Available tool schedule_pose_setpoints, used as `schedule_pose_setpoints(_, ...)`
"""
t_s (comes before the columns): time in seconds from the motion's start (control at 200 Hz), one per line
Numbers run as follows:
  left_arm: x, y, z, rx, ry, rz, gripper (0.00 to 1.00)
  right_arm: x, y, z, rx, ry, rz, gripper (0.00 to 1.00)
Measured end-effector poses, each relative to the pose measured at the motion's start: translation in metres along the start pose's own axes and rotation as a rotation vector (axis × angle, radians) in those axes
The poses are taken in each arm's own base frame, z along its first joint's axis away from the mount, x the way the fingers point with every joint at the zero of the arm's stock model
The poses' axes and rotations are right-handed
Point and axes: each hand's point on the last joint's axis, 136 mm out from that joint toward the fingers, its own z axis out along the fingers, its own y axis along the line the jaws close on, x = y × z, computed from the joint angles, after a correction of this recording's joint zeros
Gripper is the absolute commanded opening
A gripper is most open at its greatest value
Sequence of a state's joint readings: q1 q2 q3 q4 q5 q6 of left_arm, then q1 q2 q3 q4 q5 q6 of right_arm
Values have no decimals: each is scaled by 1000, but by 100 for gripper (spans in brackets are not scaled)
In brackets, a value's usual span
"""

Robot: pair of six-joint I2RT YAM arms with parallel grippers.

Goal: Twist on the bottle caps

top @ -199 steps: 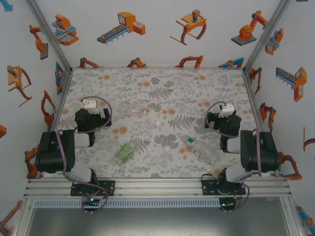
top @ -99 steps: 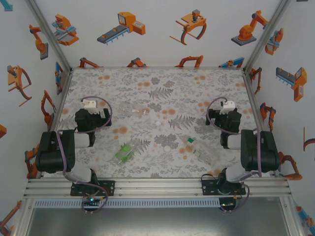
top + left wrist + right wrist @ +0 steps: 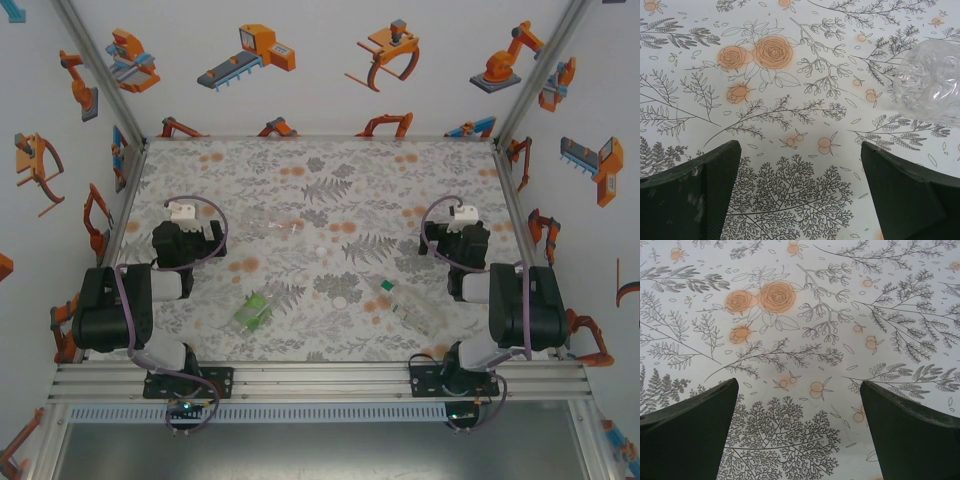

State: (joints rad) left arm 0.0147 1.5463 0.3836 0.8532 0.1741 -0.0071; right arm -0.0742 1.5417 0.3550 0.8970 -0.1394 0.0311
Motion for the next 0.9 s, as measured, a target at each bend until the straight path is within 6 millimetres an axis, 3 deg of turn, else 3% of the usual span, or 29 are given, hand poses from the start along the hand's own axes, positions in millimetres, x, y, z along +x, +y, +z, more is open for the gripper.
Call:
schedule_pose_setpoints(0.14,0,3,-2,-17,21,-4,97,5,-3,0,18,30,7,99)
schedule_pose_setpoints(0.225,-10,3,-4,-24,35,-7,97,3,-4,-2,24,47,9,98)
schedule_pose_setpoints(0.451,-61,0,-19,-27,18,-9,97,-48,5,-9,-9,57,-2,94)
schedule_pose_setpoints(0.601,-87,-3,-32,-22,37,-27,97,-65,31,-19,-104,136,-27,90)
schedule_pose_setpoints(0.721,-95,-8,-43,-5,55,-49,97,-61,60,-33,-210,251,-68,87)
schedule_pose_setpoints(0.901,-95,-20,-52,54,129,-83,97,-44,115,-71,-405,434,-223,87)
